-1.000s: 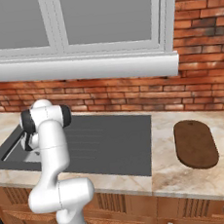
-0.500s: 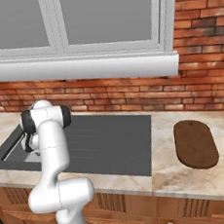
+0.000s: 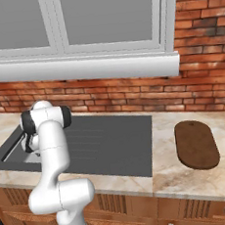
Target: Pick the kiwi from the sink and place it on the cutting board to airdry. Then turn off the sink faucet.
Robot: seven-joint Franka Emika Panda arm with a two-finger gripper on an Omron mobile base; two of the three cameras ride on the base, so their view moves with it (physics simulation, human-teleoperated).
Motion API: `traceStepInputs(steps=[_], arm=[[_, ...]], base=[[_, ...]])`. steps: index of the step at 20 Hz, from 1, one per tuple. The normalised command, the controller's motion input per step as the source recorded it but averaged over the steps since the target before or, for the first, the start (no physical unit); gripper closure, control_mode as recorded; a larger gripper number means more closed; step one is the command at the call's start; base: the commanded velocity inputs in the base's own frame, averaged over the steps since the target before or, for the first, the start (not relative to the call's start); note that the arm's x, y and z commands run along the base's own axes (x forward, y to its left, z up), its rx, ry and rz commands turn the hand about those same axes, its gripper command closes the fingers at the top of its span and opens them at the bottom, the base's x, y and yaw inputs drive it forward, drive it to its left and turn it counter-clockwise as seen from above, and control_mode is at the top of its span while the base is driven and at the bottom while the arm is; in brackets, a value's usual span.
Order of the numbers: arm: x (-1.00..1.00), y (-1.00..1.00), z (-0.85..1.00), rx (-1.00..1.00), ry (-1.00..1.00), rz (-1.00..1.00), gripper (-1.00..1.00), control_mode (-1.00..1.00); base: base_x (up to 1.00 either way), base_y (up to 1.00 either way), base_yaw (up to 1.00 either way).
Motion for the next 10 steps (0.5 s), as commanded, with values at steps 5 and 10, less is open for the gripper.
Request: traceStepInputs(steps=[5, 10], arm=[[-0.21, 0.0, -0.03, 0.0, 0.0, -0.04, -1.0, -1.0], [-0.35, 0.0, -0.09, 0.0, 0.0, -0.03, -1.0, -1.0]], base=[[0.0, 0.0, 0.0], [0.0, 0.0, 0.0]])
